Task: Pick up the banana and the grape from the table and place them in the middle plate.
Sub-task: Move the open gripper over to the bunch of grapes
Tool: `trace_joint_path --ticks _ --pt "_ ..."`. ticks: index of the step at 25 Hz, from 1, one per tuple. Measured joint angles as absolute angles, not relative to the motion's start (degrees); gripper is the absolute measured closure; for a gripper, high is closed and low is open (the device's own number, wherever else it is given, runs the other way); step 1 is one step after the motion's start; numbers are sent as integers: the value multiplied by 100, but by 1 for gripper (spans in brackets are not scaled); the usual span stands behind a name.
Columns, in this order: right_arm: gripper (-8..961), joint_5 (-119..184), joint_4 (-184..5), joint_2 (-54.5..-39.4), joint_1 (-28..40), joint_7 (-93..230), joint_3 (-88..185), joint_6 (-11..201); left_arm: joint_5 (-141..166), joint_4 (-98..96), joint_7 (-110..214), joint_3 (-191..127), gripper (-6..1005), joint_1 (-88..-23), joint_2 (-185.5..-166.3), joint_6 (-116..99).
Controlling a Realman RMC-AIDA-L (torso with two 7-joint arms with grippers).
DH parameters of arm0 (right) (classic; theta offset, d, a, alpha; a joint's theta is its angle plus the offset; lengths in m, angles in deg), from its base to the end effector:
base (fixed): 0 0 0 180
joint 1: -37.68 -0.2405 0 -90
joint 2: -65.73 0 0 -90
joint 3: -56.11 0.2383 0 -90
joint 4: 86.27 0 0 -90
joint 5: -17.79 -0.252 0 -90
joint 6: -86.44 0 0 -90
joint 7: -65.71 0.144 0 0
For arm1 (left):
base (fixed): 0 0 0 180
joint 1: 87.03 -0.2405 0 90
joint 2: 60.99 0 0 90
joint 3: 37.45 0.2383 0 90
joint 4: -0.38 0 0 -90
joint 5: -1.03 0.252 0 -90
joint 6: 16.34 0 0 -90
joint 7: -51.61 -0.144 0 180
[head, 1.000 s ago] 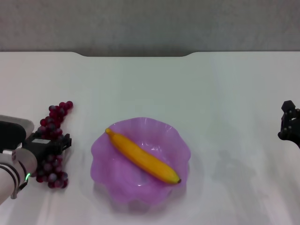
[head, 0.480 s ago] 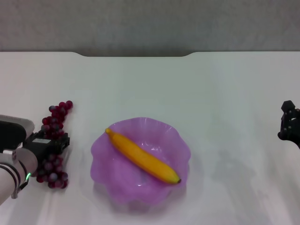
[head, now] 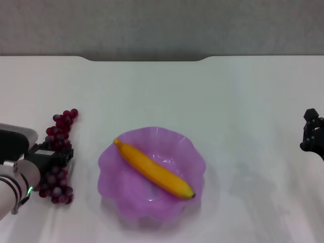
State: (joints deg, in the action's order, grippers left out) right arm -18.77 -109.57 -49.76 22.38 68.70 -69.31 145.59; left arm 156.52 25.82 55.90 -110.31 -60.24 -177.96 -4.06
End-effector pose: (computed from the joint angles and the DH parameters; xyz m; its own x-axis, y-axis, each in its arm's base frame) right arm 0.3472 0.3252 -0.0349 0.7569 -0.0100 -0.6535 -0.6436 -0.1852 -0.7426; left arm -0.3588 0.3929 -0.0631 0.6996 0.5322 0.4768 0.6331 -0.1523 -0.7590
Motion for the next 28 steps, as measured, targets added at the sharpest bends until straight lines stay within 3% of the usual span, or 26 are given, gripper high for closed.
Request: trace_joint_path --ticks 28 --pt "953 -1886 -10957 -4976 2247 6888 -6931 14559 15652 2618 5562 -11333 456 -6022 -17788 -460"
